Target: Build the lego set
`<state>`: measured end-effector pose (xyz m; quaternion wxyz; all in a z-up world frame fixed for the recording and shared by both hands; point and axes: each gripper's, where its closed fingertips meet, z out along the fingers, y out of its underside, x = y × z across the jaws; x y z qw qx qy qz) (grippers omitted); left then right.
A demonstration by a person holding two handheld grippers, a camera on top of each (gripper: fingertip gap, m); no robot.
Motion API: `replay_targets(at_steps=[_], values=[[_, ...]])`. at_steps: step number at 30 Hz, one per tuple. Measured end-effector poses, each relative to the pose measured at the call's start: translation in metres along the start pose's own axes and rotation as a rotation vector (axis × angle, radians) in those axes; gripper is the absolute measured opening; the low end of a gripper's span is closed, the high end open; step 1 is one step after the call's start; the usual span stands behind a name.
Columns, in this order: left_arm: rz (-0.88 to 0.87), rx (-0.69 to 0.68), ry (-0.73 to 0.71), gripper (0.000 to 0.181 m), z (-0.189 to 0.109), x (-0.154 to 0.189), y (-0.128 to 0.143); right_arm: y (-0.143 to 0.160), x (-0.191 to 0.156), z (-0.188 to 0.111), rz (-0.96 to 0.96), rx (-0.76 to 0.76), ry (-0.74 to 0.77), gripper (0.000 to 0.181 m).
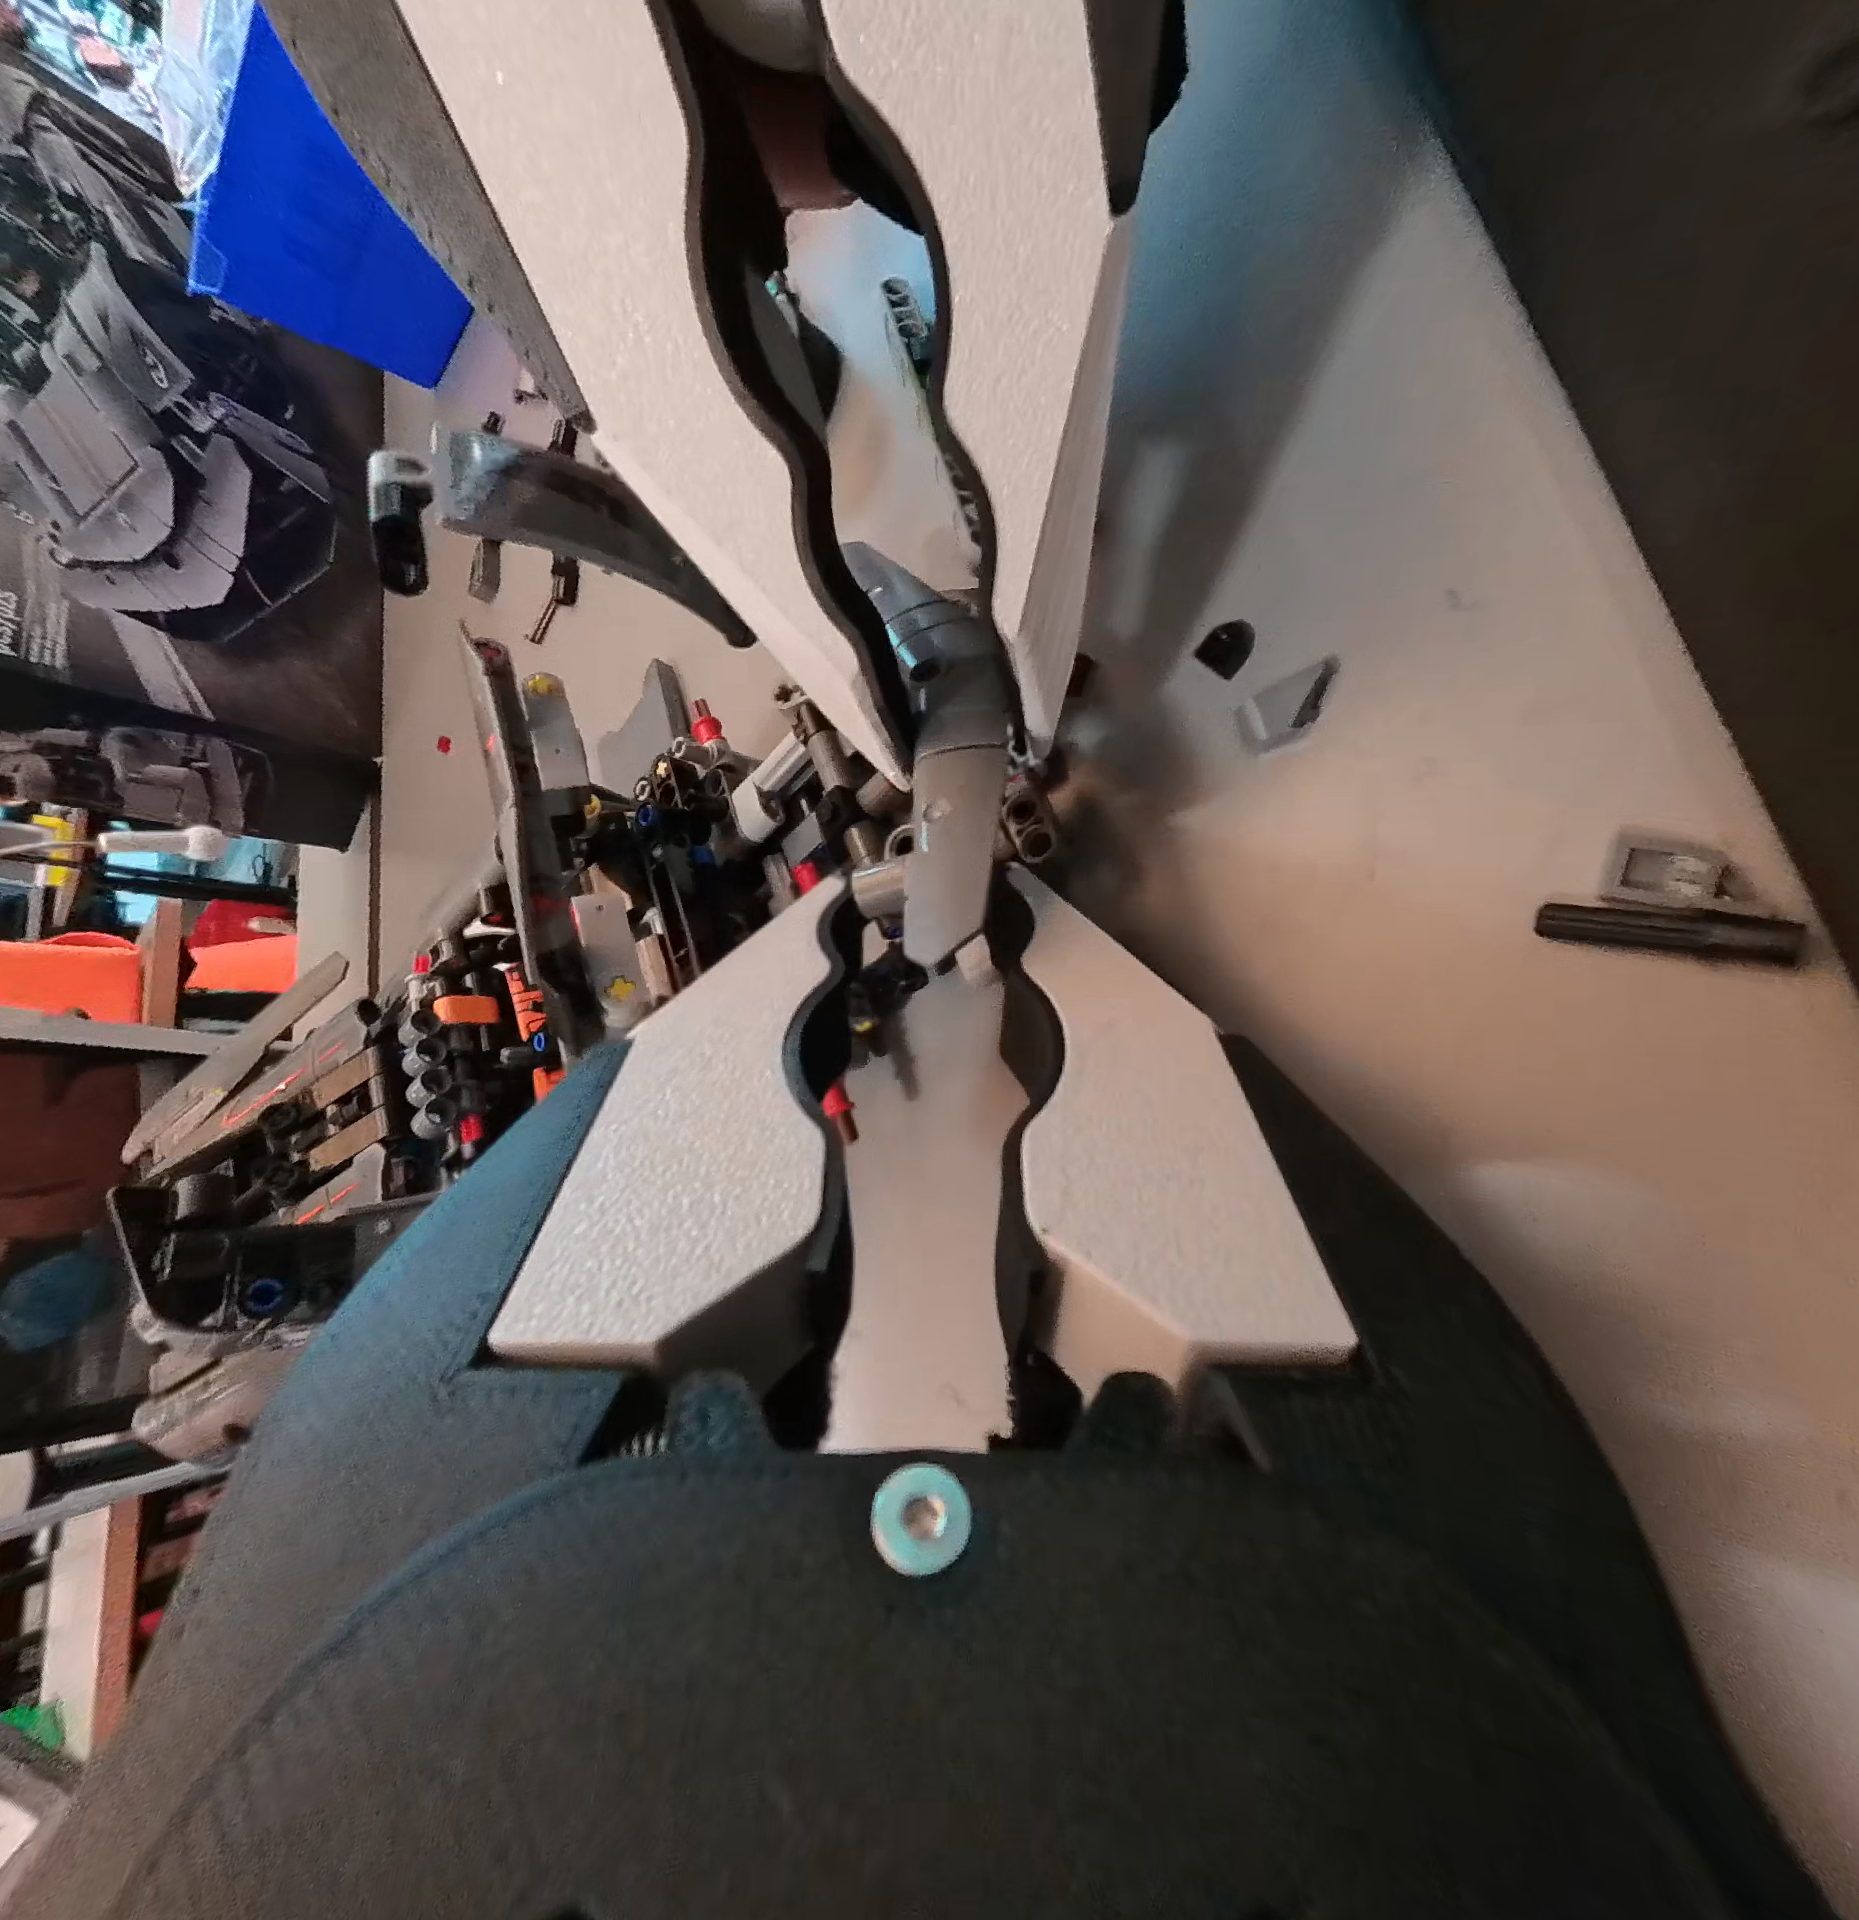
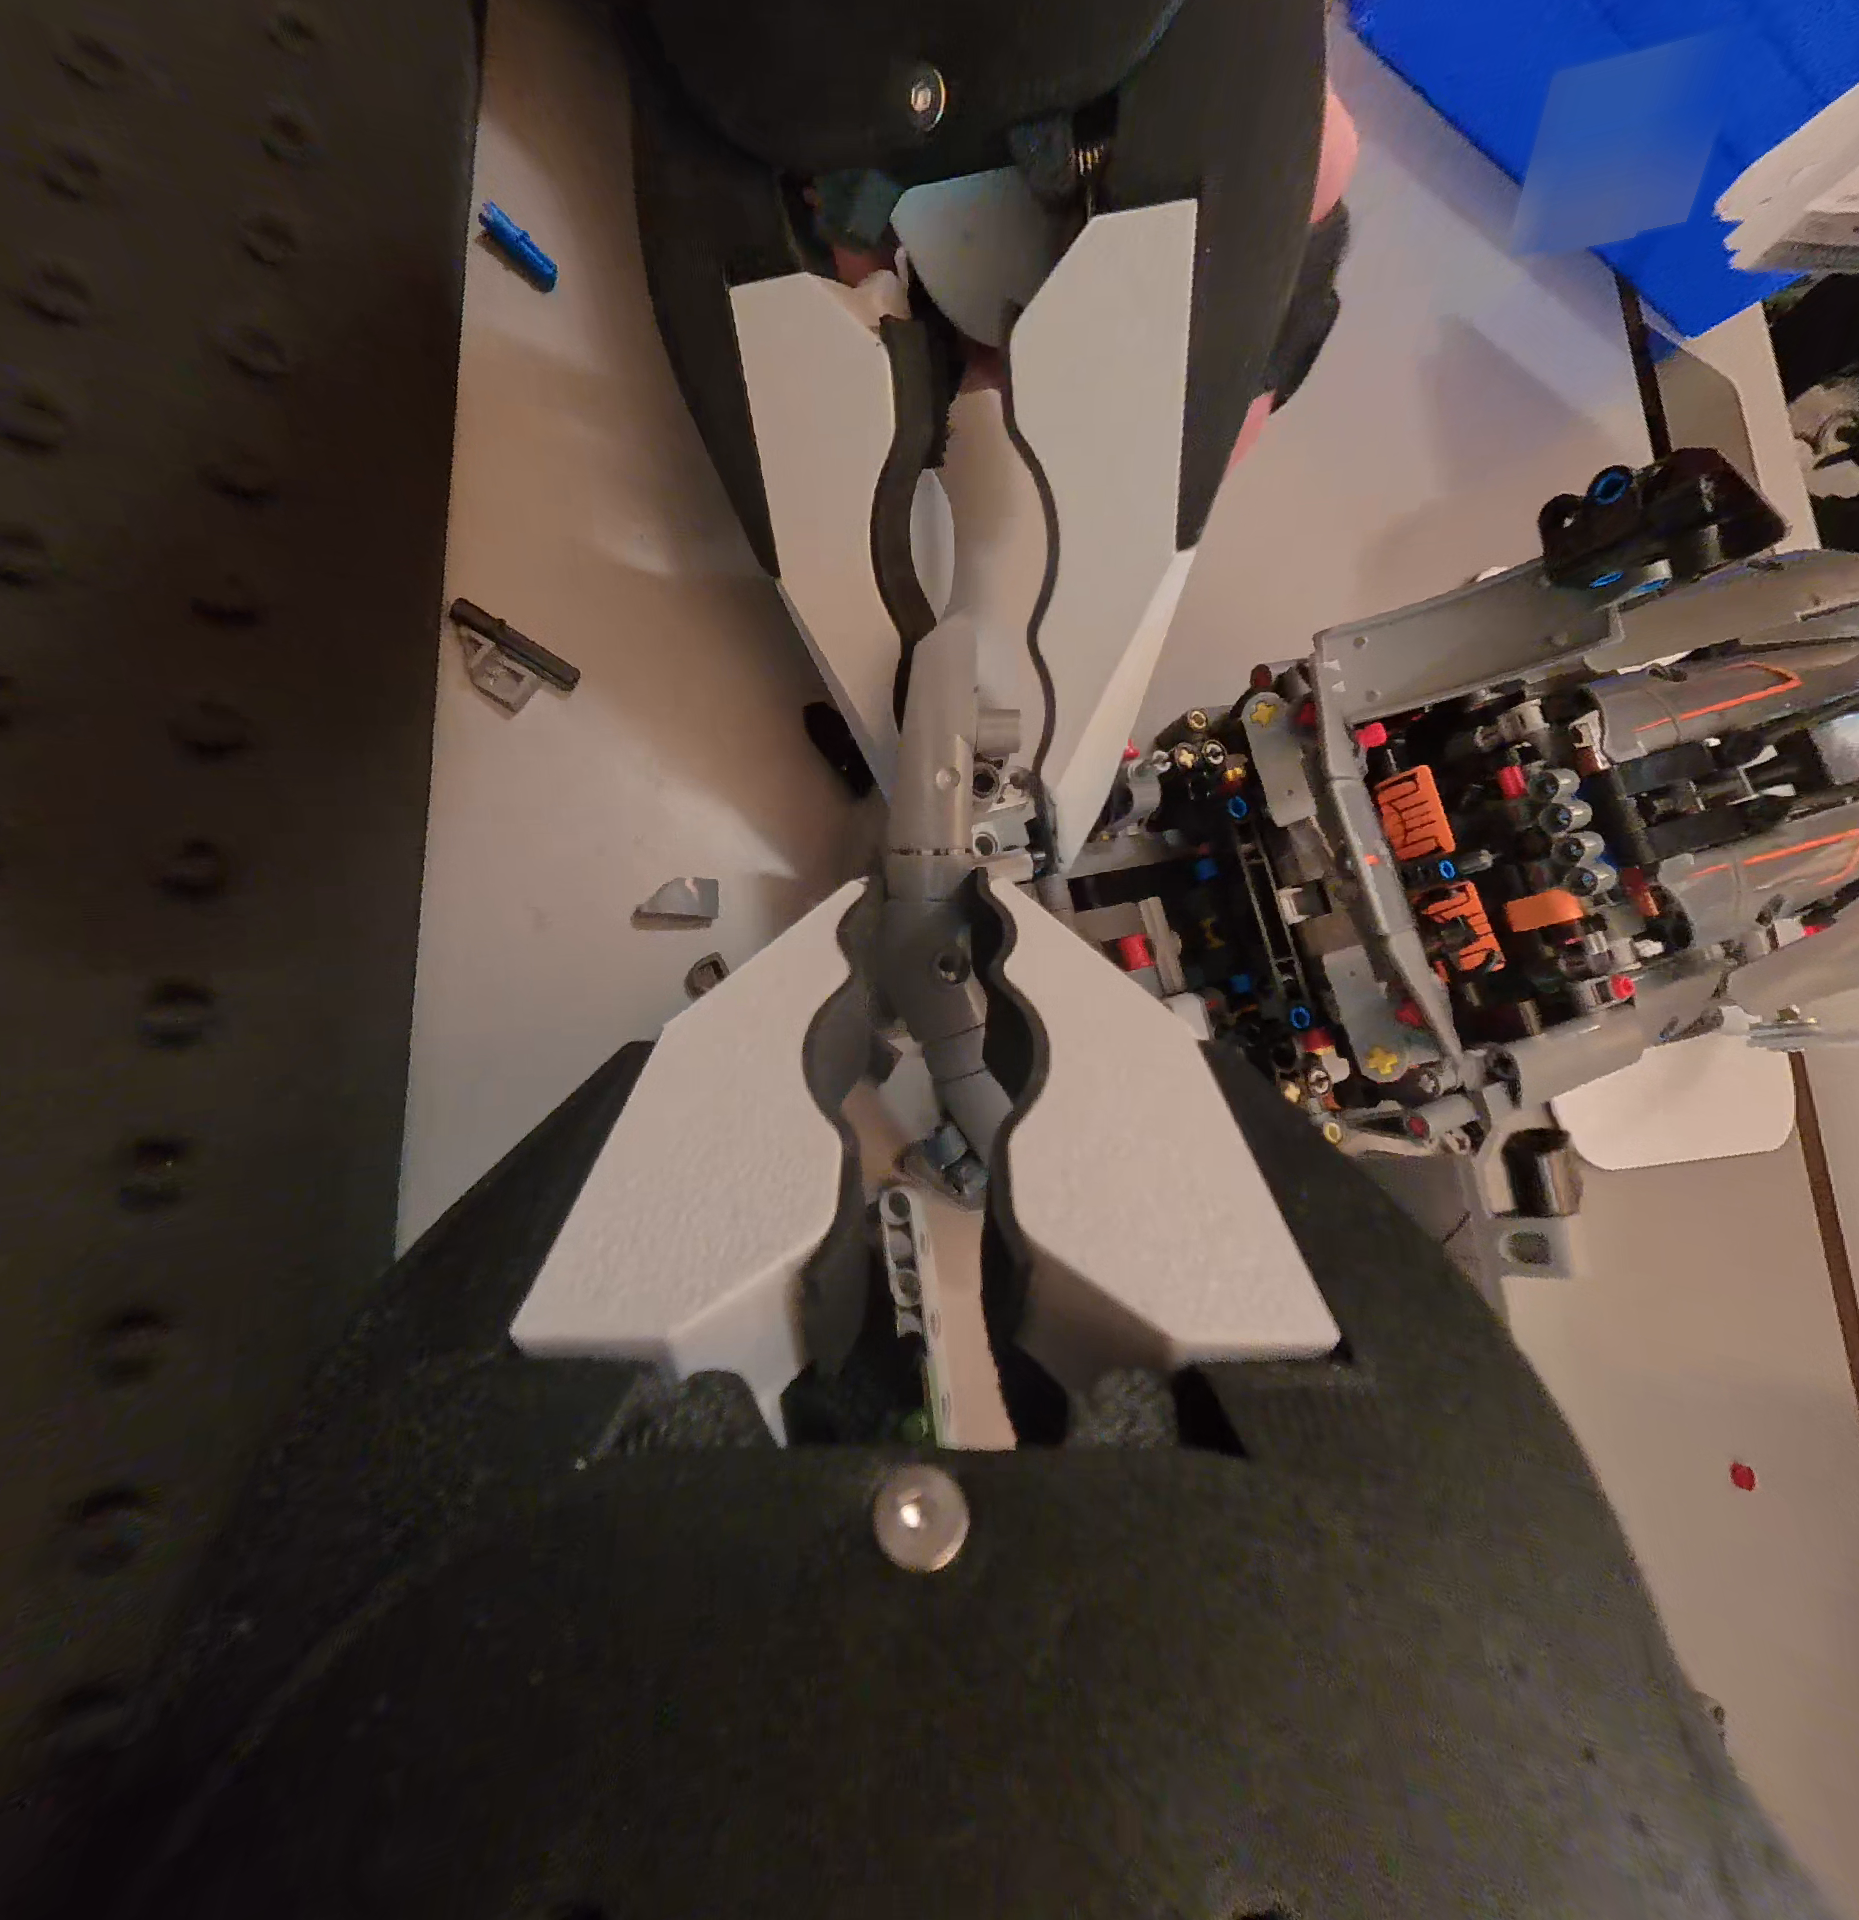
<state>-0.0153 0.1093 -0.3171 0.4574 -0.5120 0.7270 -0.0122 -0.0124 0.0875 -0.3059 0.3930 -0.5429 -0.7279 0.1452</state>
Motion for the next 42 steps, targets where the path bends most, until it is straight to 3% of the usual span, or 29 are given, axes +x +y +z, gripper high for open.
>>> replay_targets(at_steps=[12,17,24,27,32,42], values=[[-0.21,0.105,0.032,0.012,-0.007,-0.012,-0.001,-0.004,0.009,-0.006,0.039,0.048,0.022,0.014],[-0.22,0.113,0.047,0.012,-0.008,-0.011,-0.001,-0.005,0.01,-0.008,0.067,0.064,0.013,0.014],[-0.168,0.078,0.084,0.053,-0.002,0.002,-0.004,-0.006,0.017,-0.013,0.143,0.116,0.008,0.013],[-0.141,0.016,0.052,0.04,0.006,0.001,0.004,-0.008,0.019,-0.015,0.161,0.14,0.004,0.013],[-0.171,0.054,0.038,0.016,0.005,-0.003,-0.002,-0.008,0.02,-0.016,0.17,0.149,0.005,0.013],[-0.355,0.073,0.034,0.004,0.001,-0.019,0.005,-0.007,0.021,-0.017,0.159,0.156,0.012,0.013]])
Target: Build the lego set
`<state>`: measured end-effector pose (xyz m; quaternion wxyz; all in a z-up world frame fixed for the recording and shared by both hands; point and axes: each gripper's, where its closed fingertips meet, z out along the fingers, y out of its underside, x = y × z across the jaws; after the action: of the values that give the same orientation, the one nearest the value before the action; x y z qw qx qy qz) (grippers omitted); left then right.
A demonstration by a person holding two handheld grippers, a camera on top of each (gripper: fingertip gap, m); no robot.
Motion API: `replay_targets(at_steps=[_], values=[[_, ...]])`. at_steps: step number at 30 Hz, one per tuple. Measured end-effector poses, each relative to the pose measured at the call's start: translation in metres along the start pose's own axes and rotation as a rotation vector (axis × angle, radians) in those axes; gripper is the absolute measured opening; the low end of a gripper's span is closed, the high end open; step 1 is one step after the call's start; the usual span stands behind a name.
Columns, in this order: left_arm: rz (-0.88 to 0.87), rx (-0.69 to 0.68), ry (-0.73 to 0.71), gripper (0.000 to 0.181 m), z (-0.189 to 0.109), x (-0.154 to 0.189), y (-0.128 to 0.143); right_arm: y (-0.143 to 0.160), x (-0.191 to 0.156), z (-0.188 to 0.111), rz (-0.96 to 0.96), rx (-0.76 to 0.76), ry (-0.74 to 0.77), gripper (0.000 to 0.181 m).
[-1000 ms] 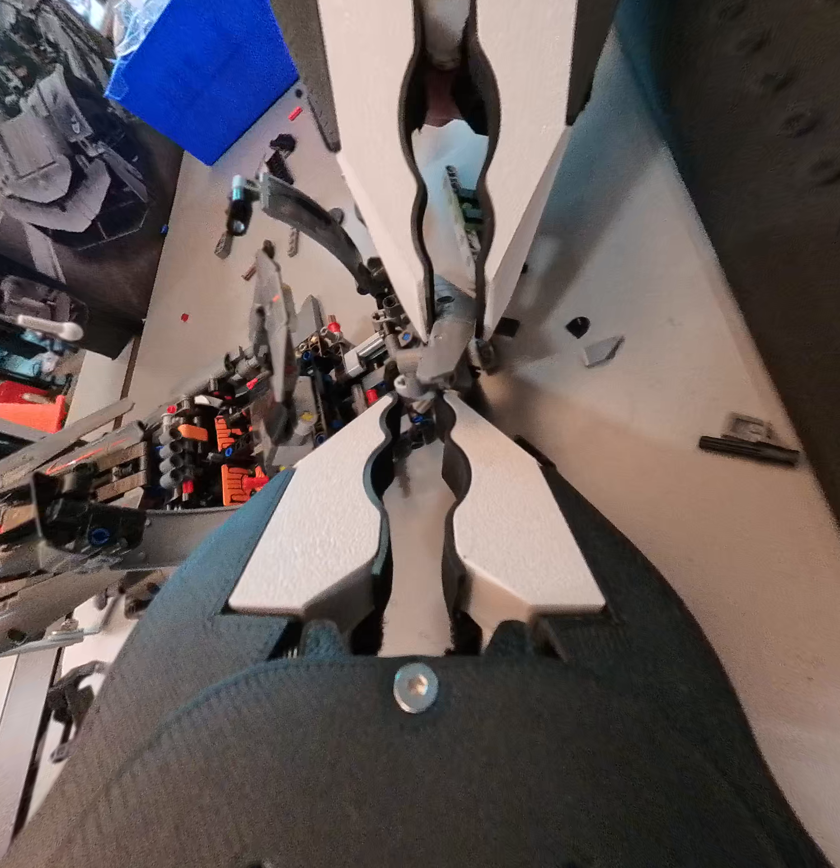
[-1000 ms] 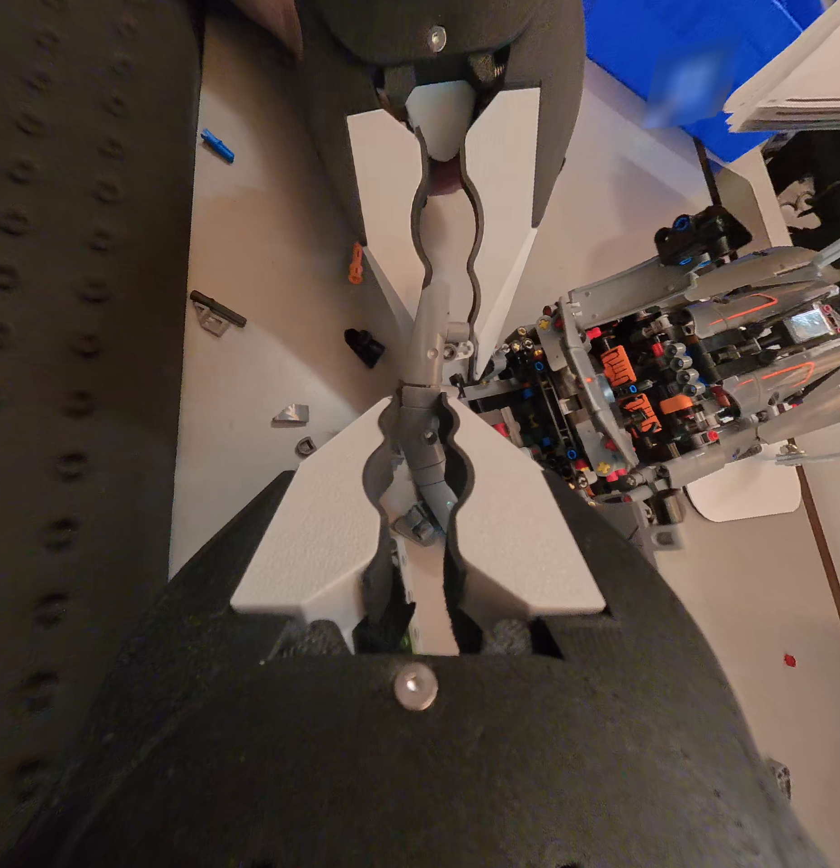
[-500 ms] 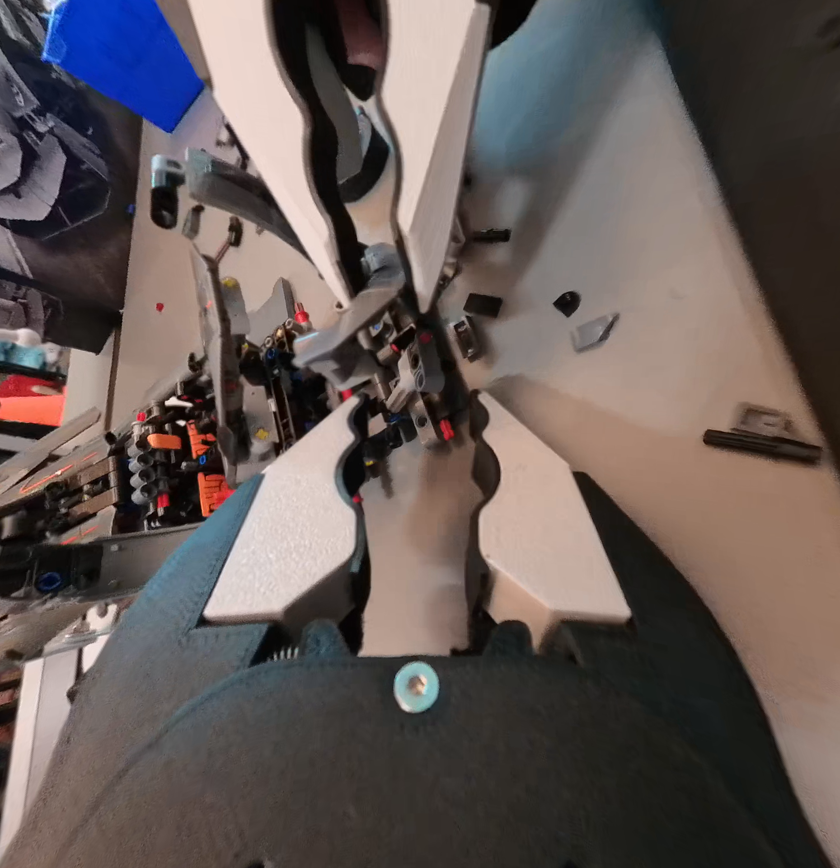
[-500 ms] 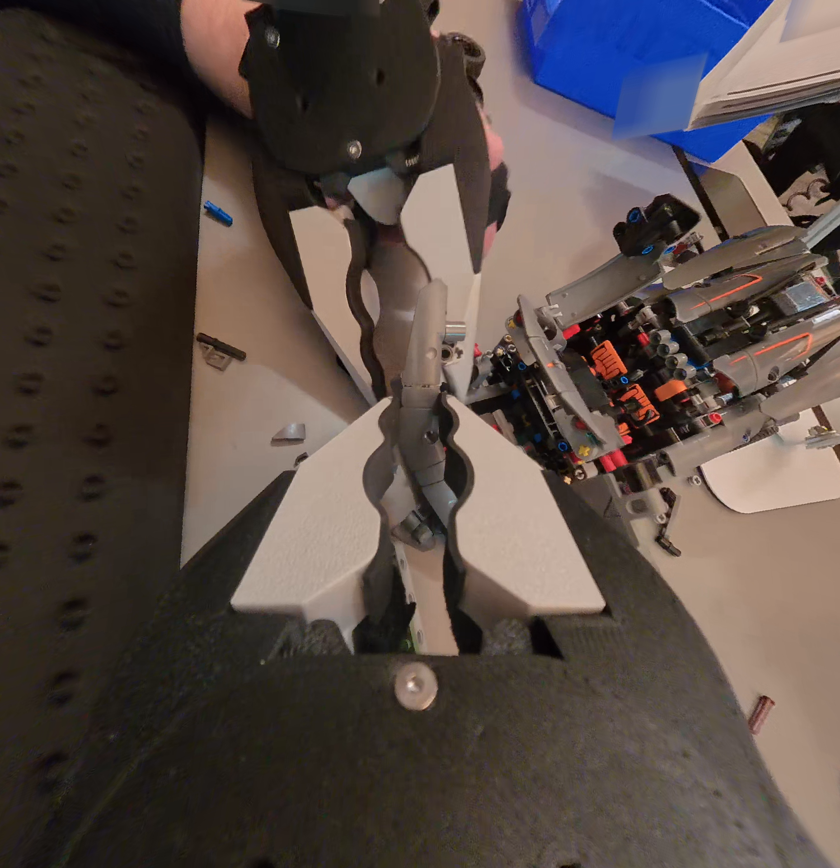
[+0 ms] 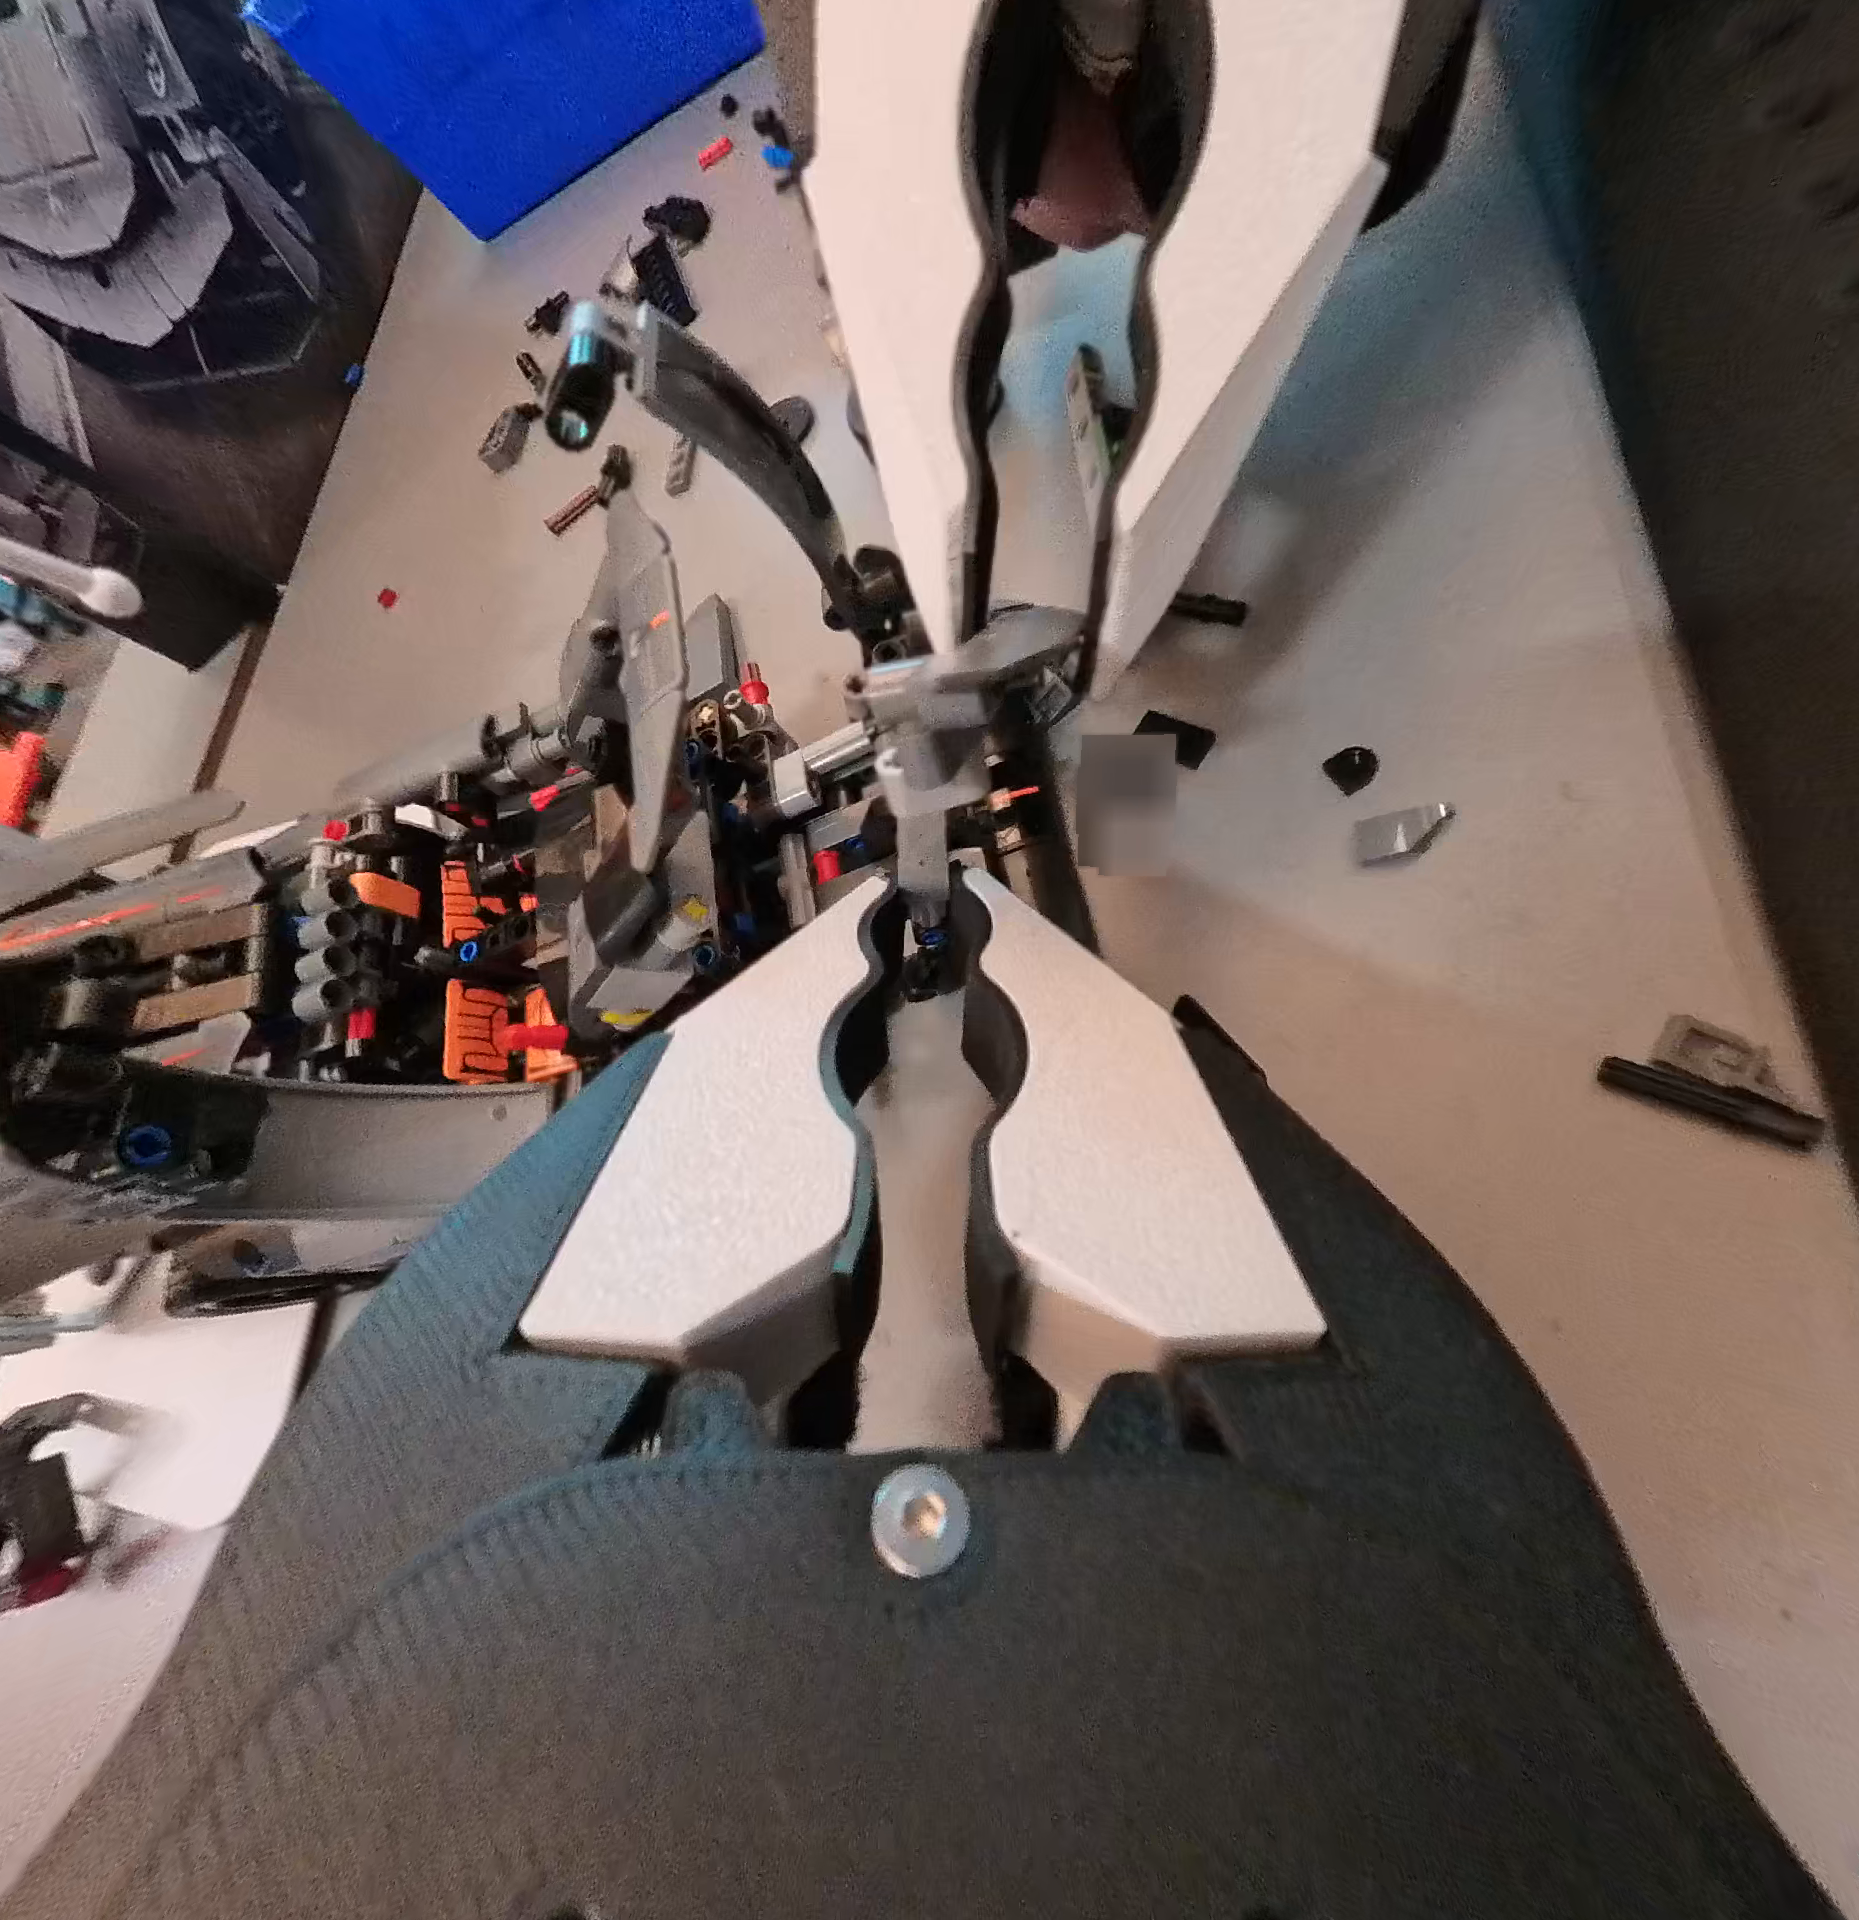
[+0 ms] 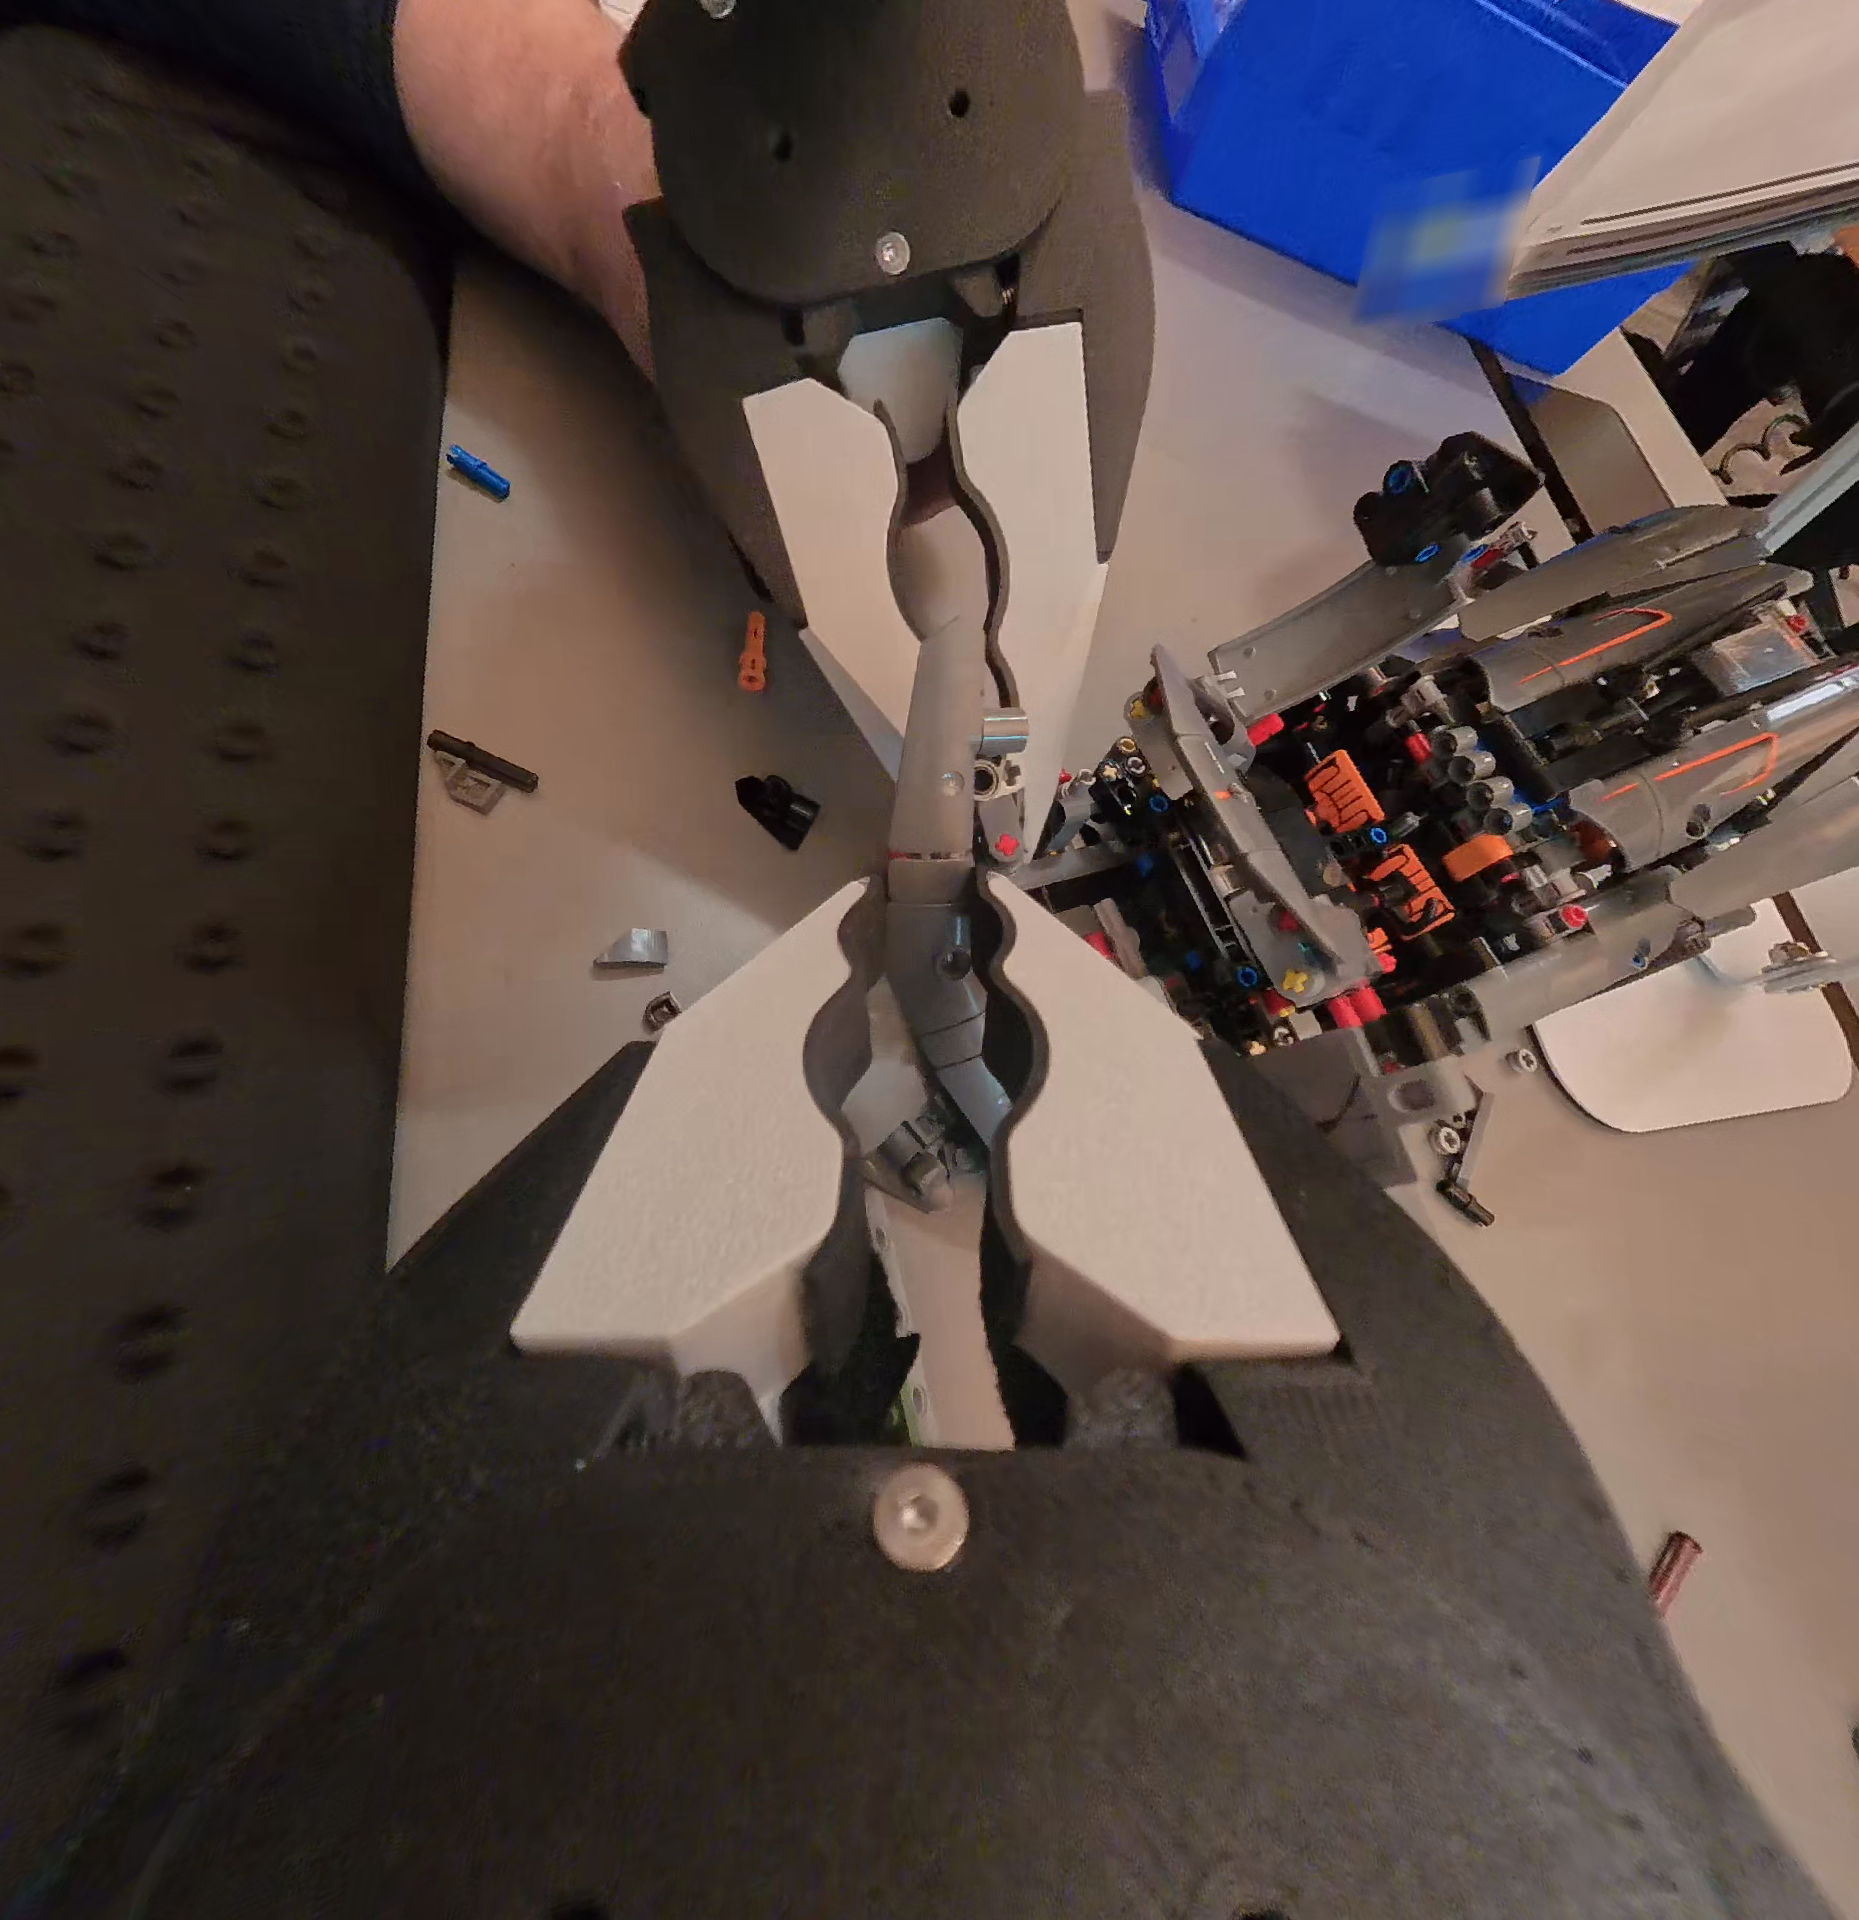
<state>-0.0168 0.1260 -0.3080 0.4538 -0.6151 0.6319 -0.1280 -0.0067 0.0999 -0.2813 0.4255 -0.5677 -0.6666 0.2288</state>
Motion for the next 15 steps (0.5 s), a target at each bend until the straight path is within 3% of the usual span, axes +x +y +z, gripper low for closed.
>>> replay_targets(at_steps=[5,11,15], values=[[-0.089,0.046,0.038,0.007,-0.004,-0.004,-0.001,-0.001,-0.001,0.0,-0.001,0.009,-0.008,0.013],[-0.088,0.029,-0.04,0.016,-0.011,-0.018,0.001,-0.001,-0.003,0.0,-0.012,0.006,-0.011,0.013],[0.083,-0.014,-0.113,0.016,-0.017,-0.019,0.003,-0.001,-0.004,0.0,-0.017,0.004,-0.01,0.013]])
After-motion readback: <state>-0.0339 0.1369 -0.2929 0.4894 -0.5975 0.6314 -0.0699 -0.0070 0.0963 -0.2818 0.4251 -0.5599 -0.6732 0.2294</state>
